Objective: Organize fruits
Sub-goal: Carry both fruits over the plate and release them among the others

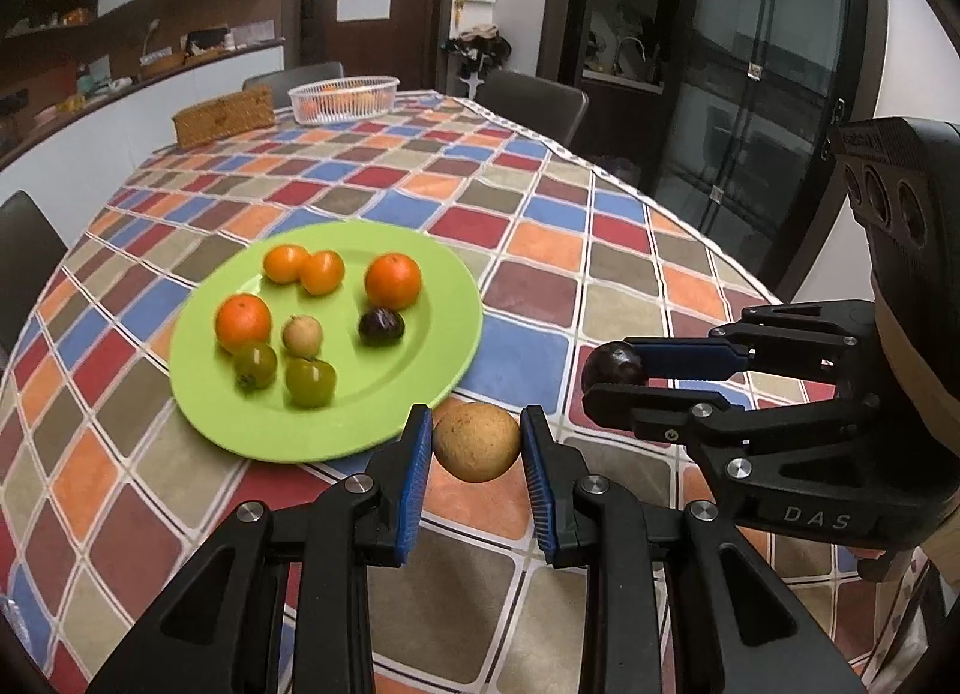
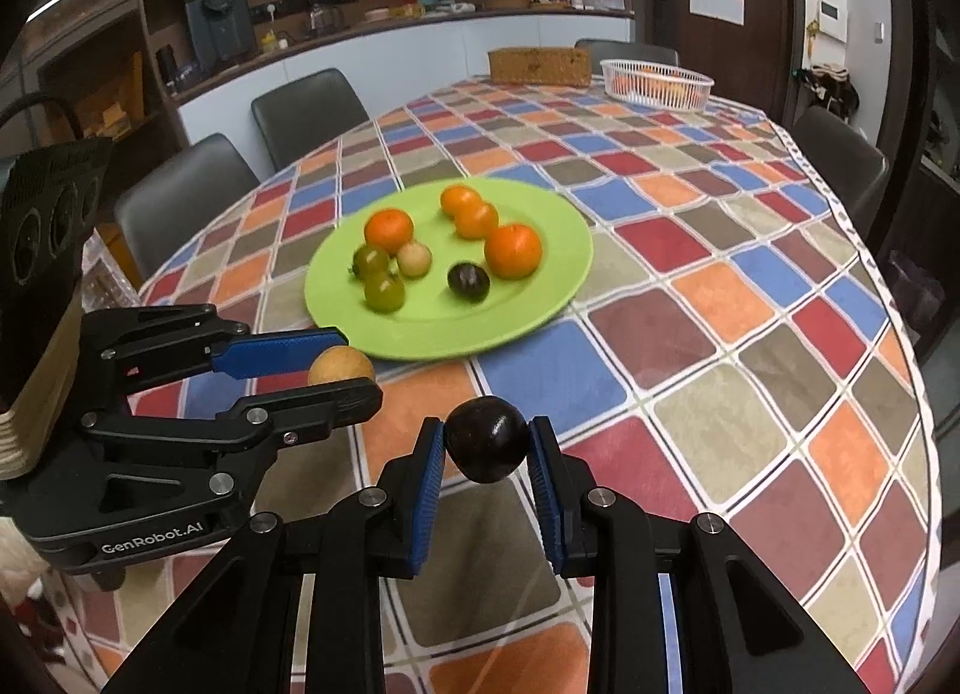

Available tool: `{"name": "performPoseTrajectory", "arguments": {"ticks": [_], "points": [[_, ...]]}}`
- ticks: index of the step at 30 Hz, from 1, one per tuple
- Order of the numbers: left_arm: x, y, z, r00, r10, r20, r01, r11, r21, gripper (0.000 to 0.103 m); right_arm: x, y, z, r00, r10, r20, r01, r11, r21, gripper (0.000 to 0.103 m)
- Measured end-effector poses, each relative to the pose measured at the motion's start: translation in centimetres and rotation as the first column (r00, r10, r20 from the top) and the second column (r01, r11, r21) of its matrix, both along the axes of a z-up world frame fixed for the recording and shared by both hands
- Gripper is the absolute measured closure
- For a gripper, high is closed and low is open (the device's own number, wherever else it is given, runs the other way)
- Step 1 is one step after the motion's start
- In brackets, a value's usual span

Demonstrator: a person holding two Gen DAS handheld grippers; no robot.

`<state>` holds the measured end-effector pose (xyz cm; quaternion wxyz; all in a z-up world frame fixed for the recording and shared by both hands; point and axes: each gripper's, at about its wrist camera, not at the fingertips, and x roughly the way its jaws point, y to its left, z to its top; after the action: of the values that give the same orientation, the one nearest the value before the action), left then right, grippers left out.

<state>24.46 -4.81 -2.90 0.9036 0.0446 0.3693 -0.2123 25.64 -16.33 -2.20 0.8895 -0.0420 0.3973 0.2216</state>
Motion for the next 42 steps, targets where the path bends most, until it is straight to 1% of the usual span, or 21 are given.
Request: {"name": "performPoseTrajectory", "arguments": {"ticks": [11, 22, 29, 33, 42], "points": [[-0.1, 2.0, 3.0, 0.995, 0.056, 0.082, -0.055, 0.998, -0.014, 0.073, 0.3, 1.1, 3.1, 0.997, 0.003, 0.073, -0.007, 0.999, 0.052, 0.074], [2.1, 3.8, 5.1, 0.986, 0.094, 0.137, -0.093, 0.996, -0.012, 0.073, 2.6, 2.7, 5.4, 0.991, 0.011, 0.13, -0.02, 0.997, 0.071, 0.074], [4.4, 4.8, 5.7, 0.984, 0.117, 0.132, -0.115, 0.993, -0.019, 0.073, 5.1, 3.7, 6.2, 0.991, 0.015, 0.132, -0.024, 0.997, 0.069, 0.074], [6.2, 5.3, 5.8, 0.985, 0.127, 0.12, -0.127, 0.992, -0.015, 0.073, 6.6, 4.3, 6.3, 0.991, 0.016, 0.13, -0.023, 0.998, 0.052, 0.074], [10.2, 6.3, 5.0, 0.987, 0.151, 0.056, -0.15, 0.988, -0.023, 0.073, 10.8, 4.8, 5.5, 0.998, 0.004, 0.06, -0.007, 0.999, 0.052, 0.074]]}}
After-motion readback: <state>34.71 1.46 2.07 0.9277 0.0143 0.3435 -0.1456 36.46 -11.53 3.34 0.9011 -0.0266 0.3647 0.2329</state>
